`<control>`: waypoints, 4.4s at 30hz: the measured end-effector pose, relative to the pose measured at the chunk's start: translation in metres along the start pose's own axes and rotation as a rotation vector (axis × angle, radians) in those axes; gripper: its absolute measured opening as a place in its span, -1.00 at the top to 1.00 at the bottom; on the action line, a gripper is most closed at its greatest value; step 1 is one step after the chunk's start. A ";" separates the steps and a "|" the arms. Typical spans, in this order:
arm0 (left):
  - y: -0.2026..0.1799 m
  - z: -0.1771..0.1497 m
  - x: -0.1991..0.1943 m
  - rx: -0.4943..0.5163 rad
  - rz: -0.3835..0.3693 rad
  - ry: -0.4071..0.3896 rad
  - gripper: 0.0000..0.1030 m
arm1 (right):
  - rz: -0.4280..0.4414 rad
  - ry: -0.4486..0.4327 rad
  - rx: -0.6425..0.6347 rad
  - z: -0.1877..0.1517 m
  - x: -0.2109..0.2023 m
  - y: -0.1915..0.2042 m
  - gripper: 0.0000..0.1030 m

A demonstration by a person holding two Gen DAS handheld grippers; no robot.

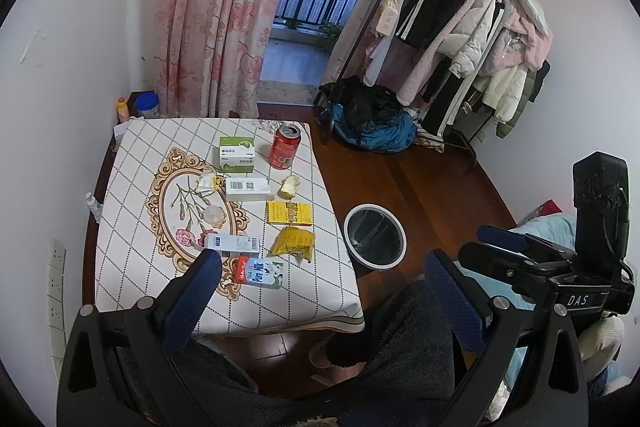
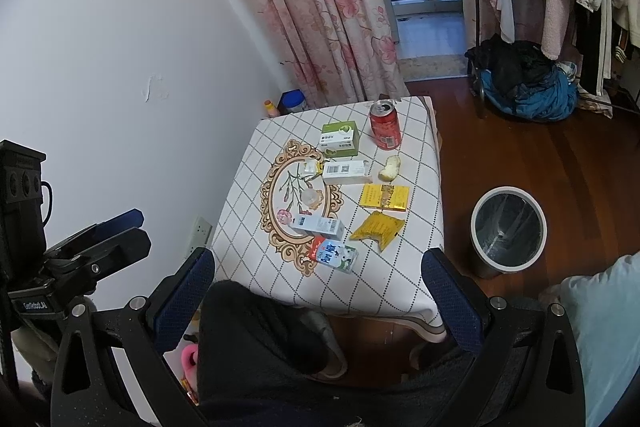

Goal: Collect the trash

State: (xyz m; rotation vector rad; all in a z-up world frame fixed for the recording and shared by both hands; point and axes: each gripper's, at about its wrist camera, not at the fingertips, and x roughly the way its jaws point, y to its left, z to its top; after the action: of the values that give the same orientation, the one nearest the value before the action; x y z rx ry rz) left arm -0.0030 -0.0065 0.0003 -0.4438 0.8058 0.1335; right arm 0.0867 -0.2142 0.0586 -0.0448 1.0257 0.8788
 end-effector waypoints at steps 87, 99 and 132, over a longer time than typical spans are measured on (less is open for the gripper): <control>0.192 -0.030 0.336 -0.724 0.353 0.467 0.24 | -0.032 0.419 0.601 -0.025 0.379 -0.138 -0.01; 0.180 -0.013 0.330 -0.293 0.495 0.514 0.31 | -0.138 0.459 0.499 -0.021 0.375 -0.146 -0.06; -0.139 0.076 0.359 0.131 0.231 0.232 0.40 | -0.207 0.131 0.565 0.007 0.197 -0.331 0.11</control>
State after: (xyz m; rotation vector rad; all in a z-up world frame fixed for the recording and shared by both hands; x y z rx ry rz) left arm 0.3345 -0.1170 -0.1662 -0.2433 1.0868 0.2448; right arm 0.3514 -0.3109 -0.2038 0.2671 1.3363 0.3802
